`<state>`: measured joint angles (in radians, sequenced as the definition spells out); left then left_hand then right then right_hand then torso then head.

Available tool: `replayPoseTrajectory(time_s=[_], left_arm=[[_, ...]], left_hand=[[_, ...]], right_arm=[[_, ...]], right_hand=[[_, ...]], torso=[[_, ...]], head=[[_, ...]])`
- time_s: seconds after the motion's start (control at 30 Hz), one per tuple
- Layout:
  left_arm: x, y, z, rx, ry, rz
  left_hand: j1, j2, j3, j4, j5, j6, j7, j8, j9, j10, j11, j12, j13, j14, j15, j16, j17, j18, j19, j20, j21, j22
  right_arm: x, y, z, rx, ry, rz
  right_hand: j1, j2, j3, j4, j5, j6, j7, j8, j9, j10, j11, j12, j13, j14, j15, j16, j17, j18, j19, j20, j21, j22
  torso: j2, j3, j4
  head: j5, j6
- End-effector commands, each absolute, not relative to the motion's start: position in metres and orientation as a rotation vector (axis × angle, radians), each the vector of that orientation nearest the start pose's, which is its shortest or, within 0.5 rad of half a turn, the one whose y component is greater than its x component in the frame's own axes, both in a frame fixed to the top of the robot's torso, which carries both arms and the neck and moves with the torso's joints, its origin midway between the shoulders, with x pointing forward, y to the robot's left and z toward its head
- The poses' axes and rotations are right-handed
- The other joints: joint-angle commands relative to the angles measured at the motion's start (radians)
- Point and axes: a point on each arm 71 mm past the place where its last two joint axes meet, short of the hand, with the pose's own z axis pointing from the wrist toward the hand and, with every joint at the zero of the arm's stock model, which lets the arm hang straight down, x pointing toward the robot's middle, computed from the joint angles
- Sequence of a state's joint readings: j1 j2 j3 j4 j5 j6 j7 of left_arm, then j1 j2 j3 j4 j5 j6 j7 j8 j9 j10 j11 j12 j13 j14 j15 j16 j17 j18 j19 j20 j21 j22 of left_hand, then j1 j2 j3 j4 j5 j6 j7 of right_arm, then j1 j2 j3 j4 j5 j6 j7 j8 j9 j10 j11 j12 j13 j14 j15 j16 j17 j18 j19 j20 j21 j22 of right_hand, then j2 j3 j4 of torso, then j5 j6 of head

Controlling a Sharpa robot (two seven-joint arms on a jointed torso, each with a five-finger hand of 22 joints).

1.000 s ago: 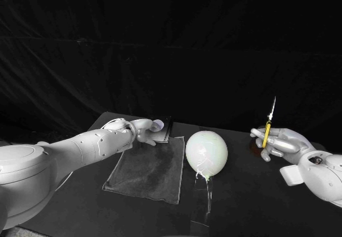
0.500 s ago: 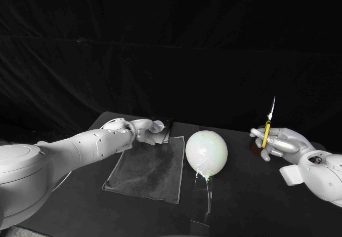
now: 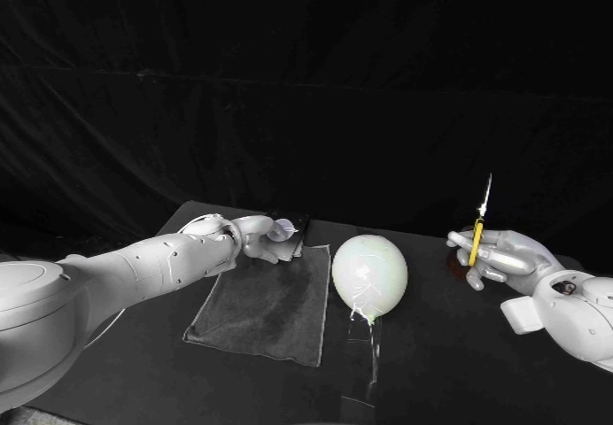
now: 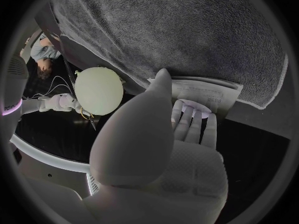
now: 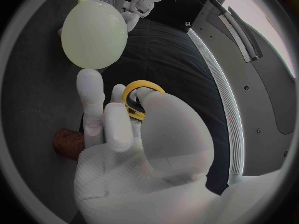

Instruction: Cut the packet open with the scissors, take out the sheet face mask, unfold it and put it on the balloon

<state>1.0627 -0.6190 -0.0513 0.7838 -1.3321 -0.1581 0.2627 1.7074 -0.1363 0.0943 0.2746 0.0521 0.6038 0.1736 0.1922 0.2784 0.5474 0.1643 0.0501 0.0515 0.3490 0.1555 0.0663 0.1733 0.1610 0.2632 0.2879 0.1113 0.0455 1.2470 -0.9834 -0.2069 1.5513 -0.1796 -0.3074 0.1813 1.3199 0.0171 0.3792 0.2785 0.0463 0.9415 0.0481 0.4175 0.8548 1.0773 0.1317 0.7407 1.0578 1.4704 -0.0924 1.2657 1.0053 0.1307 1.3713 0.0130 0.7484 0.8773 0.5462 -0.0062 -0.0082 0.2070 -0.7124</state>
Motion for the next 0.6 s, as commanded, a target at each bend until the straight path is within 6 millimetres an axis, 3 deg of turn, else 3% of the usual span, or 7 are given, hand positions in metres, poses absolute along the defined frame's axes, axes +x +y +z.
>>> replayPoseTrajectory(time_s=[0.03,0.6], left_arm=[[0.5417,0.3029,-0.3034,0.035,1.917,-0.561],[0.5427,0.3035,-0.3003,-0.010,1.878,-0.602]], left_hand=[[0.001,0.012,0.006,0.000,-0.004,0.005,0.023,0.005,0.002,0.005,0.001,0.004,0.000,0.008,0.002,0.004,0.001,0.017,0.008,-0.001,0.005,-0.001],[0.005,0.066,0.036,-0.012,-0.004,0.049,0.033,0.021,0.013,0.023,0.014,0.002,0.000,0.023,0.014,0.003,0.001,0.017,0.019,0.000,0.007,-0.001]], right_arm=[[0.4625,-0.2703,-0.2238,1.050,1.733,1.201],[0.4631,-0.2692,-0.2240,1.044,1.735,1.201]], right_hand=[[0.007,0.000,-0.001,-0.007,0.003,0.007,0.001,-0.006,0.001,0.448,-0.160,0.668,0.372,0.000,0.002,-0.003,0.001,0.011,-0.001,0.006,0.006,0.001],[0.007,0.000,-0.001,-0.007,0.003,0.007,0.001,-0.006,0.001,0.448,-0.160,0.668,0.372,0.000,0.002,-0.003,0.001,0.011,-0.001,0.006,0.006,0.001]], torso=[[0.000,-0.0003,-0.0004],[0.001,0.0004,-0.0005]], head=[[0.001,0.002],[-0.001,0.002]])
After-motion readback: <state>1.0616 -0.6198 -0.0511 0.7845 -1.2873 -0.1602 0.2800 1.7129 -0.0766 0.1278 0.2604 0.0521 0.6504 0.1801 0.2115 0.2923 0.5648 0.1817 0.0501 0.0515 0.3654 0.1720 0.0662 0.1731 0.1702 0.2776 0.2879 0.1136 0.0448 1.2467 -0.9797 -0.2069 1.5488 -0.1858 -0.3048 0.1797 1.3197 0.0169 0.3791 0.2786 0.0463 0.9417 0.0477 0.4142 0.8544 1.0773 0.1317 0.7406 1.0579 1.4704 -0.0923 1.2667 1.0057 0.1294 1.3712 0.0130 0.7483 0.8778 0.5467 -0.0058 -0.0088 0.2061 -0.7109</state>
